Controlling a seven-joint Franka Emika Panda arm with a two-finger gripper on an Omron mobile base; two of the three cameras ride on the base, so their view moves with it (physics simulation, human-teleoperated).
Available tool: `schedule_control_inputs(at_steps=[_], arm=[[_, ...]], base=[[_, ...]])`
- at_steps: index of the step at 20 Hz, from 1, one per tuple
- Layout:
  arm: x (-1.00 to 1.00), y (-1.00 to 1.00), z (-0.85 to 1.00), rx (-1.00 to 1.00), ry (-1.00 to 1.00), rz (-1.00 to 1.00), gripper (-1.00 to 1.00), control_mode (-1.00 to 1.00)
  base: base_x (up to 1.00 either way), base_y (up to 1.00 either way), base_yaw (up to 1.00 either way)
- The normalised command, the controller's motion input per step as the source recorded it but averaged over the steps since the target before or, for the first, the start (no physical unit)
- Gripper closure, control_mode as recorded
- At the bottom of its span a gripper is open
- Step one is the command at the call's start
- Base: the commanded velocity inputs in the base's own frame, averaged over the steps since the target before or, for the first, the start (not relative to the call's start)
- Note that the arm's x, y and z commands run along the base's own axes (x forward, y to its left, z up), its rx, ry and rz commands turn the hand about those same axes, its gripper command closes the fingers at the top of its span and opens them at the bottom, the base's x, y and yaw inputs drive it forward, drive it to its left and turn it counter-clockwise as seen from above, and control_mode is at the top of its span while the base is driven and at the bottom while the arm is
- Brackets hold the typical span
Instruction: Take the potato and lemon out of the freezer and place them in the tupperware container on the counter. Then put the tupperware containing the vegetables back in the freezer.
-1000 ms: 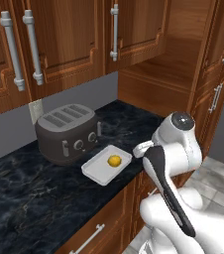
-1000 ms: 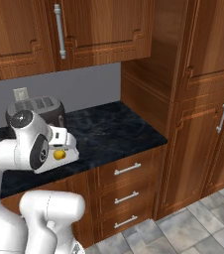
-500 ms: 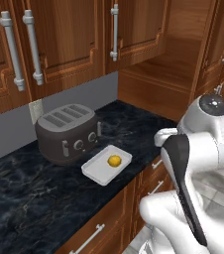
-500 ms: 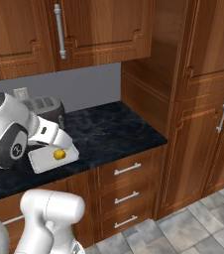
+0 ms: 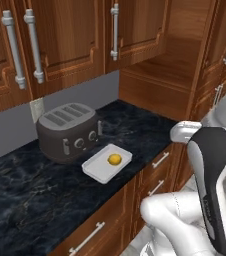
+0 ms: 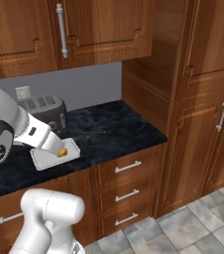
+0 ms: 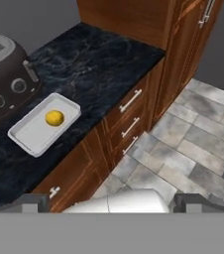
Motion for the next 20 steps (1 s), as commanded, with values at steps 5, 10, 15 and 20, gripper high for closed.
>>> schedule_control_inputs(at_steps=[5,10,15,20], arm=[[0.00,0.00,0.00,0.00,0.00,0.00,-1.00,1.00],[0.00,0.00,0.00,0.00,0.00,0.00,-1.00,1.00],[0.00,0.00,0.00,0.00,0.00,0.00,-1.00,1.00],[0.00,0.00,0.00,0.00,0.00,0.00,-1.00,1.00]], base=[[-0.97,0.59,0.01],[-0.98,0.72,-0.35],[-0.87,0.07,-0.78],[-0.79,0.01,-0.79]])
